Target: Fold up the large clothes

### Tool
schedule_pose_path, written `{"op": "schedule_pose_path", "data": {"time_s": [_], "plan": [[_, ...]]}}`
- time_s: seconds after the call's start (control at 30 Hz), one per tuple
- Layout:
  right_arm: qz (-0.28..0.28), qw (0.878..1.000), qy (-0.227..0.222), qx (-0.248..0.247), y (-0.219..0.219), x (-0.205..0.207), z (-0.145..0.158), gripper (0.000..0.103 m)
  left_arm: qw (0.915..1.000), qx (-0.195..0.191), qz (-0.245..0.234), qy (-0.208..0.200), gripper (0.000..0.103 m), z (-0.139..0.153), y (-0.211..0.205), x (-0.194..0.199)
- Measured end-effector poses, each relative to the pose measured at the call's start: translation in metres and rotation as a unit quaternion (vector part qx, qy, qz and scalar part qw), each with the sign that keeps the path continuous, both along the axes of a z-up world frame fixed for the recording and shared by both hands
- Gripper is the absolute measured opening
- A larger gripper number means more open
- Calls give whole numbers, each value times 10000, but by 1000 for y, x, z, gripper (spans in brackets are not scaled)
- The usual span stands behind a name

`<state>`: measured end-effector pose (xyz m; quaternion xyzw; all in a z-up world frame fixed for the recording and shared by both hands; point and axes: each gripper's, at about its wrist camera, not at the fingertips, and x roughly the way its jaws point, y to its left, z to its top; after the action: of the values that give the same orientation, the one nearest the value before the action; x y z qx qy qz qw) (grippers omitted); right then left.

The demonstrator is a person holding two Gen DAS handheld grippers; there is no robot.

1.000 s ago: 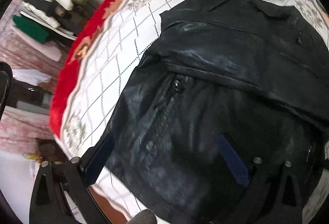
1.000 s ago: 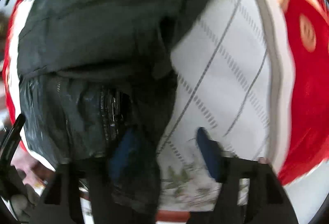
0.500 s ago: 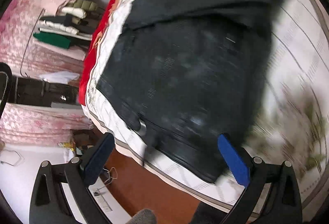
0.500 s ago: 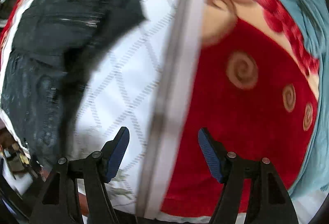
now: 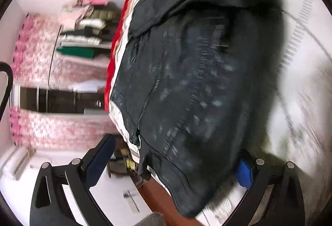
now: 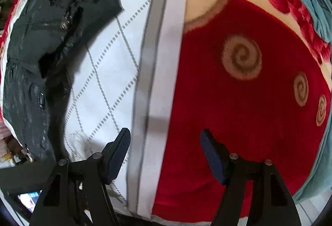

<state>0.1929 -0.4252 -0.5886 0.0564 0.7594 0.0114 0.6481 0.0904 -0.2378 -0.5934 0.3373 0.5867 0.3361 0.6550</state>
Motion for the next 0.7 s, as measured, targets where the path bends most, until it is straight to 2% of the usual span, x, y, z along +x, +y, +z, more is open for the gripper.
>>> {"op": "schedule_pose_path", "data": {"time_s": [0.17,0.27,0.33,0.37,0.4,0.43,0.5,0.57,0.63,0.67,0.7], "plan": [[-75,9996,-103,241,-4,20,6,71,9985,64,539,-51,103,-6,27,23],[-261,9969,-268,694,-8,39,7,71,9971,-117,732,-155,101,-2,30,25],[-440,9915,-432,1144,-16,54,10,71,9949,-493,839,-277,90,3,37,24],[-505,9887,-469,1335,-14,65,14,71,9936,-663,862,-309,75,5,40,25],[-645,9814,-510,1734,-15,73,12,71,9915,-898,884,-338,56,7,43,25],[-773,9738,-542,2067,-15,75,10,71,9899,-1049,889,-342,47,8,46,27],[-1028,9565,-552,2674,-8,84,-4,71,9864,-1339,886,-364,18,9,47,29],[-1292,9403,-496,3108,5,87,-24,71,9858,-1358,912,-380,14,9,46,31],[-1513,9302,-454,3313,5,87,-31,71,9835,-1442,1004,-430,13,8,47,32],[-1574,9271,-422,3376,20,84,-46,71,9829,-1454,1038,-443,12,7,47,34],[-1680,9207,-361,3503,17,87,-51,71,9823,-1474,1063,-454,12,6,47,35]]}}
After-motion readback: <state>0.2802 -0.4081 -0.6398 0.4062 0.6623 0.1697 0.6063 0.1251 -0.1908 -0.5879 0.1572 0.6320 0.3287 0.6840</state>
